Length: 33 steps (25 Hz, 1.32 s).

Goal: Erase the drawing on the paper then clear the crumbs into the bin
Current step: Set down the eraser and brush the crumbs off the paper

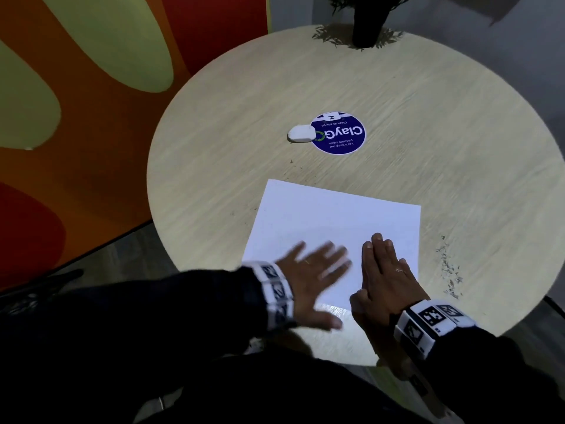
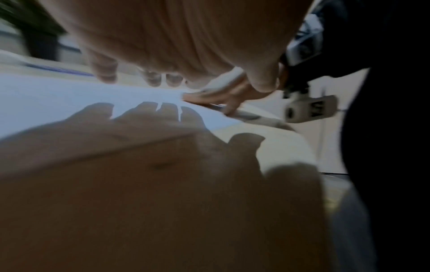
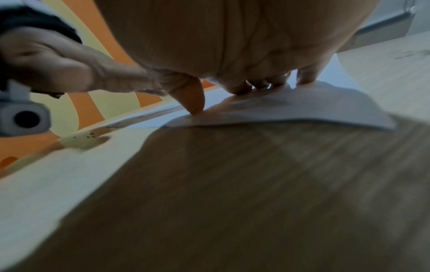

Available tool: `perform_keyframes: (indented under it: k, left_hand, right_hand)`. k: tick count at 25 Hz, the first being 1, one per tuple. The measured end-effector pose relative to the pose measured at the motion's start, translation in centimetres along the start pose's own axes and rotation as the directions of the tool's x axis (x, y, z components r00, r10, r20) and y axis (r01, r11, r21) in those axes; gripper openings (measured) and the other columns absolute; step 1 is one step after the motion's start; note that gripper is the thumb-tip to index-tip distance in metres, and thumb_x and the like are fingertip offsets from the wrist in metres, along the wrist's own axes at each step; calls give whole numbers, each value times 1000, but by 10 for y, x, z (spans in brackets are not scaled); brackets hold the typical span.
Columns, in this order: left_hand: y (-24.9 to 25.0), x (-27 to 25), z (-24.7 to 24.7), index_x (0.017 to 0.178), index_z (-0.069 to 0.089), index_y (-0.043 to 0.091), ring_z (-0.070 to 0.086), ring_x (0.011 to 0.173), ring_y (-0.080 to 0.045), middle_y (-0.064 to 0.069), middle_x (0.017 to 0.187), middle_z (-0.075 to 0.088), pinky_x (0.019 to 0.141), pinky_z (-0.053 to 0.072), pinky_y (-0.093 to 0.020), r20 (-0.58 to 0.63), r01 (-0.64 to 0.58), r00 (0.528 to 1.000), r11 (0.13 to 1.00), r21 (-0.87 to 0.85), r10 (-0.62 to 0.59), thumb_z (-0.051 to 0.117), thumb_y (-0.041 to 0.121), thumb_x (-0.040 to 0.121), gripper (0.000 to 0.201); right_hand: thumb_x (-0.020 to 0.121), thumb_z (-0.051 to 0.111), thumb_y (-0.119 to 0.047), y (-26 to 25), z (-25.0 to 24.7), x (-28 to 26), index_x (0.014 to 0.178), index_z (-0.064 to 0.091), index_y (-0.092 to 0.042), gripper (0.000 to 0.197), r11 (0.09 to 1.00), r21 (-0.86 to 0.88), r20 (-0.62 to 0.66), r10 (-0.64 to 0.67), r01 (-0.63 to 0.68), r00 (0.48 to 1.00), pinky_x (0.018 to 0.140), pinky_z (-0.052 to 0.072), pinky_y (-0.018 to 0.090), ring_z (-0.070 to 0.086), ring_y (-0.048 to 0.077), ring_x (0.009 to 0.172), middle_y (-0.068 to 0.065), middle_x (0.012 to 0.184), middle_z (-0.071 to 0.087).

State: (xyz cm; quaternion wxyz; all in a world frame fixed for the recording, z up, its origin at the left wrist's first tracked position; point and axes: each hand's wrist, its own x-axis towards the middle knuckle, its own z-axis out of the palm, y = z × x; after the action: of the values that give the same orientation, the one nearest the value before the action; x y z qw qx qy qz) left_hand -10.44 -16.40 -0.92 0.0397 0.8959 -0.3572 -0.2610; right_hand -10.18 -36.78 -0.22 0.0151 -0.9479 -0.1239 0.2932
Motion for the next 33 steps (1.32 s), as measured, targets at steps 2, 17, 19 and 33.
perform_keyframes:
  k: [2,17,19,33]
  left_hand:
    - [19,8,9,150,-18,23,-33,137,-10,9,151,-31,109,-21,-46,109,-65,992,997,35,60,26,80,82,99]
    - [6,-2,12,149,-22,24,-35,136,-9,11,147,-37,110,-22,-47,118,17,993,1000,15,-19,23,82,81,99]
    - [-30,-11,10,149,-22,24,-31,139,-11,9,147,-36,115,-14,-51,41,189,981,981,44,-191,16,84,79,100]
    - [-49,3,-6,150,-18,22,-26,142,-11,10,147,-35,117,-10,-45,-22,273,962,962,-19,-274,25,77,85,95]
  right_hand:
    - [72,16,-39,0,-1,-1,149,-15,-9,88,1000,7,7,-5,5,1000,118,4,41,-19,26,145,9,154,-28]
    - [71,18,-37,-2,-2,-2,149,-13,-10,88,999,43,-21,4,-3,1000,117,4,40,-17,25,145,8,155,-25]
    - [70,19,-36,-1,0,-2,150,-10,-10,88,999,54,-33,-1,2,999,117,5,41,-16,25,145,8,156,-23]
    - [84,34,-29,-4,-2,-5,150,-12,-13,82,993,119,-62,14,-6,998,118,1,38,-19,22,145,5,155,-27]
